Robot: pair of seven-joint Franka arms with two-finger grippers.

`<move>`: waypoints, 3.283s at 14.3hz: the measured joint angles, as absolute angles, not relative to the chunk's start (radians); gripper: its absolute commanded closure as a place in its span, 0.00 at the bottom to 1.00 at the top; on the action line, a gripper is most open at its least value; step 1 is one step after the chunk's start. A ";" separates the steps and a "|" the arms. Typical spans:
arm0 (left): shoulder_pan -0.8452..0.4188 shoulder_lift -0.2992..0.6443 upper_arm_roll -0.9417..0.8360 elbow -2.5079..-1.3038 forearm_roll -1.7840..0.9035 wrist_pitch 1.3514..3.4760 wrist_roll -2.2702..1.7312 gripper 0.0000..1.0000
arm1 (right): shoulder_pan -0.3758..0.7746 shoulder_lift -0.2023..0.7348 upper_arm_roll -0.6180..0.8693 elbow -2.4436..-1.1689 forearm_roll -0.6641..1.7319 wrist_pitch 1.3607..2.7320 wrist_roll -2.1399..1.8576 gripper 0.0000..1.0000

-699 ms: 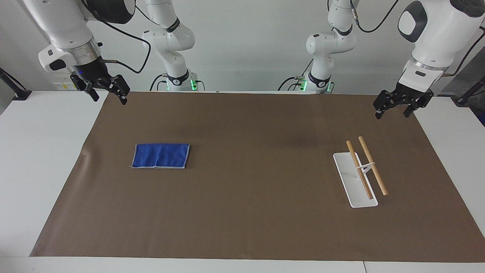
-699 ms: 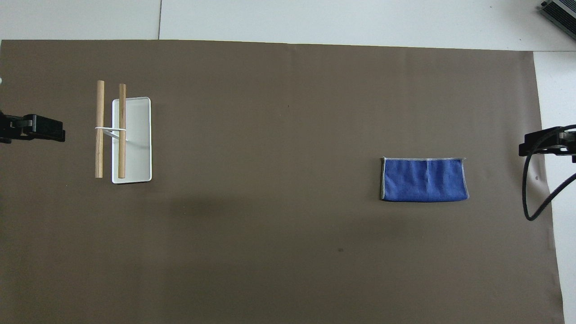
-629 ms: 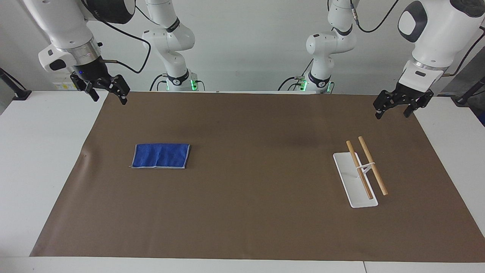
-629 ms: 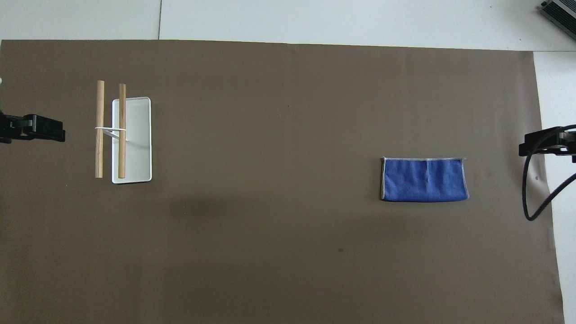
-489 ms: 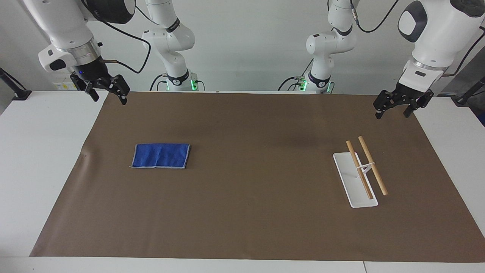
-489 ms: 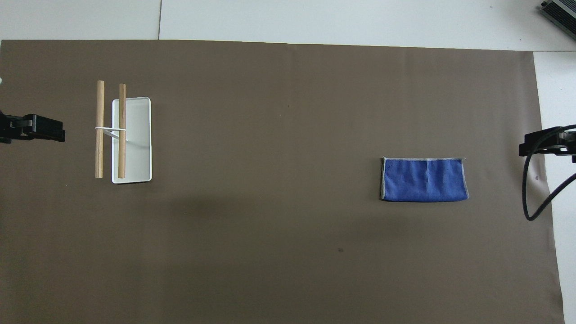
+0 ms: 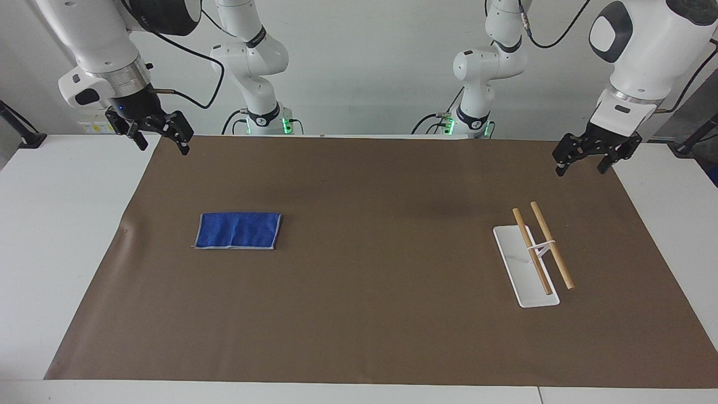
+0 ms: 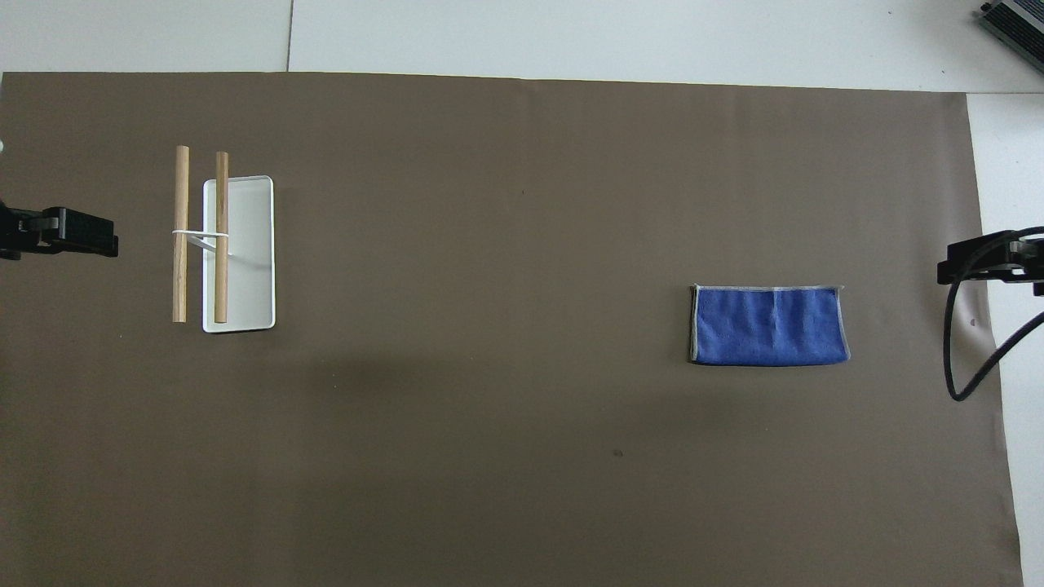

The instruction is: Right arm passes towel to left arm to hang

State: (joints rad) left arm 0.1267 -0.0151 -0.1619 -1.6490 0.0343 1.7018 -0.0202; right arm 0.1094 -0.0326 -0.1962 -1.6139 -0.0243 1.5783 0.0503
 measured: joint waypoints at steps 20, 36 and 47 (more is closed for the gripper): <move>0.127 -0.015 -0.162 -1.649 0.034 1.702 -0.020 0.00 | 0.136 0.103 -0.189 -2.235 0.112 2.418 -0.042 0.00; 0.127 -0.015 -0.162 -1.649 0.034 1.702 -0.020 0.00 | 0.148 0.156 -0.188 -2.286 0.116 2.489 -0.117 0.00; 0.127 -0.015 -0.162 -1.649 0.034 1.702 -0.020 0.00 | 0.150 0.158 -0.190 -2.287 0.117 2.493 -0.117 1.00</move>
